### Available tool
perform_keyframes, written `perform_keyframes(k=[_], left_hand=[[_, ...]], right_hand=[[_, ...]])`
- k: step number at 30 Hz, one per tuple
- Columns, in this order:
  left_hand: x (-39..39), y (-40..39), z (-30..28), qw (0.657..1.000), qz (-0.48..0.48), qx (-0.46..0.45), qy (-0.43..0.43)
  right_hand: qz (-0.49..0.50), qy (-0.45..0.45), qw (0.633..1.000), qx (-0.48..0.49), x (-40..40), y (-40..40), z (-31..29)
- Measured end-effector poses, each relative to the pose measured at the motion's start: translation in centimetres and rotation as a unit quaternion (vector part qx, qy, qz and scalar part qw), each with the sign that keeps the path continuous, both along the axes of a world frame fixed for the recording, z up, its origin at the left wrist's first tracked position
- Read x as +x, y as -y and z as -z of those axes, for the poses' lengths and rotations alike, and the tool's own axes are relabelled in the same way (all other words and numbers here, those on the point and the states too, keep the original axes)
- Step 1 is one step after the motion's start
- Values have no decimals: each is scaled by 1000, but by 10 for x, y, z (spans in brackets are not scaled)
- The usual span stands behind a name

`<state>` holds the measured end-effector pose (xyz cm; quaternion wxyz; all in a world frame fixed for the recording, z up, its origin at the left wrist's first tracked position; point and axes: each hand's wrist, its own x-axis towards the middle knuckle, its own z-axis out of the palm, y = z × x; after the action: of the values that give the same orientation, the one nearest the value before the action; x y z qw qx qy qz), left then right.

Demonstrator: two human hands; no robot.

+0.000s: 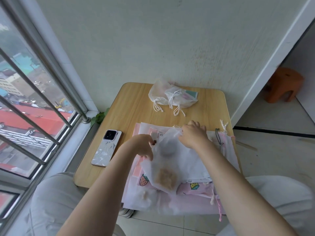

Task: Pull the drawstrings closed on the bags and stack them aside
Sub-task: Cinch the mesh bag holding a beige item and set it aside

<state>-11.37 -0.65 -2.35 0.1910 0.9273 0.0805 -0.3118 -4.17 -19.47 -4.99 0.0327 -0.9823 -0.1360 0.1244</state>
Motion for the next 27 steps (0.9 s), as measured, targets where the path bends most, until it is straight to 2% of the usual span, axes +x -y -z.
perform_keyframes(k=[2, 3, 6, 7, 9, 11, 14, 17, 18, 22, 25, 27], left_hand=[[-2, -3, -2, 999, 16, 7, -45], [-2, -5, -1, 999, 10, 19, -38], [0, -8, 4, 995, -51, 44, 71], [0, -8, 7, 991, -80, 12, 110], [-3, -10, 14, 958, -201, -148, 140], [-7, -10, 19, 892, -321, -282, 150], [-11, -13, 33, 806, -427, -369, 179], [-12, -22, 45, 643, -507, -559, 129], [-14, -24, 46, 598, -519, -598, 124], [-20, -25, 46, 447, -579, -668, 139], [-24, -26, 48, 373, -588, -702, 152], [-26, -30, 49, 321, -600, -714, 162]], right_hand=[[-36, -10, 998, 45, -2, -6, 1], [-54, -13, 995, 77, -4, -11, 1], [-89, -35, 979, 182, -12, -25, -1], [-94, -49, 970, 218, -15, -29, -2], [-94, -85, 951, 280, -21, -36, -4], [-80, -117, 934, 328, -28, -41, -7], [-51, -115, 927, 352, -33, -43, -8], [-11, -95, 938, 334, -31, -38, -6], [5, -96, 939, 330, -31, -34, -5], [73, -90, 938, 325, -32, -21, 1], [122, -79, 938, 314, -34, -17, -2], [171, -74, 916, 355, -33, -15, -5]])
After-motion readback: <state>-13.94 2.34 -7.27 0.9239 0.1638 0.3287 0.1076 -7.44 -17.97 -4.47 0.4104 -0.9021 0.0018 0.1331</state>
